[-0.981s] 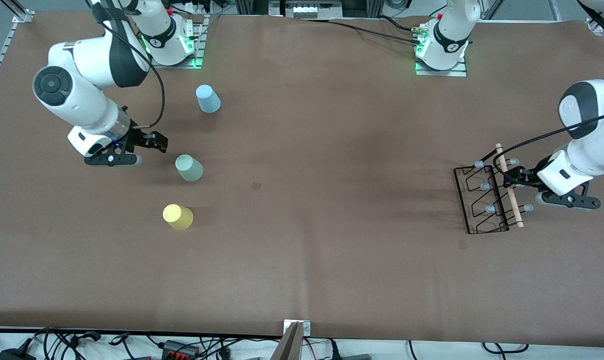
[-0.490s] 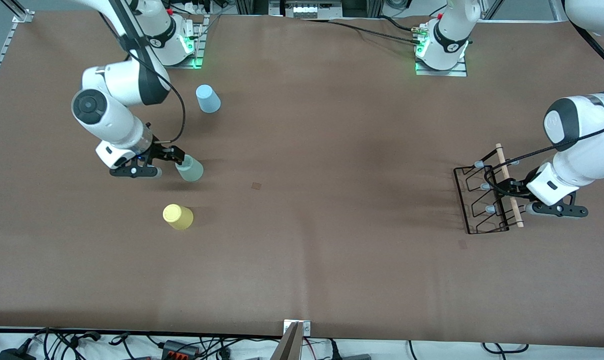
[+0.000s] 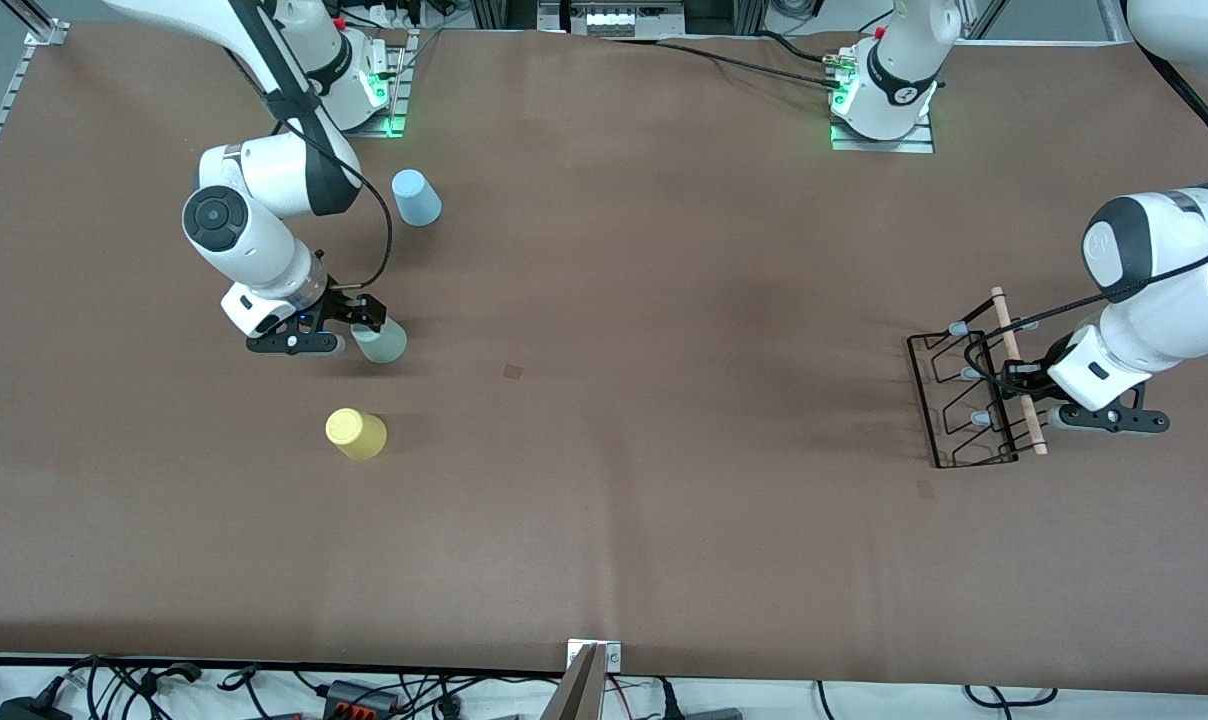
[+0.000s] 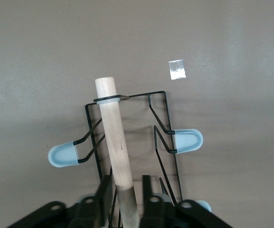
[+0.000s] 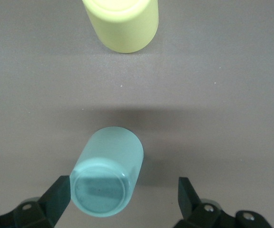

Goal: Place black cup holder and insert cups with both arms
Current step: 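Grasp the teal cup with the right gripper while the left gripper grasps the handle, then carry the black rack by its handle with the left gripper to mid-table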

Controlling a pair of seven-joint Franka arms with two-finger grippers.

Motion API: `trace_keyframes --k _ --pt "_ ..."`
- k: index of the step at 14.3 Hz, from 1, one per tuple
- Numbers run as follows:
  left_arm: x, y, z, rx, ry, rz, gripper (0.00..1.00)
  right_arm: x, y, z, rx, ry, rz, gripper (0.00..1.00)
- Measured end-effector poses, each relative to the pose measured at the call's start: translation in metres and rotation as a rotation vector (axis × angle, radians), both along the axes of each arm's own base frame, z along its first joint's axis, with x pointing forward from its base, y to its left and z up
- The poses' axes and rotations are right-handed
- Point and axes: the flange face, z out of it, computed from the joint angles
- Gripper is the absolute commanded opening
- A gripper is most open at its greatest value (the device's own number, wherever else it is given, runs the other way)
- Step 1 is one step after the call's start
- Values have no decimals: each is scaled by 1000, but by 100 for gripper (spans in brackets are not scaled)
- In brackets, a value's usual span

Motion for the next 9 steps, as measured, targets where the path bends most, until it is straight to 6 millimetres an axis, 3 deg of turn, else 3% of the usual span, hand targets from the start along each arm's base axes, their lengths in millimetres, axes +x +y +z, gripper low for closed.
trace_keyframes --k 5,7,9 --pt "4 -6 12 0 -29 -4 1 2 4 -2 6 -26 -25 100" --pt "7 -29 32 -10 -43 -37 1 0 13 -6 8 -30 -40 100" --pt "2 -69 55 -28 -8 -79 1 -2 22 -12 8 -28 -45 100"
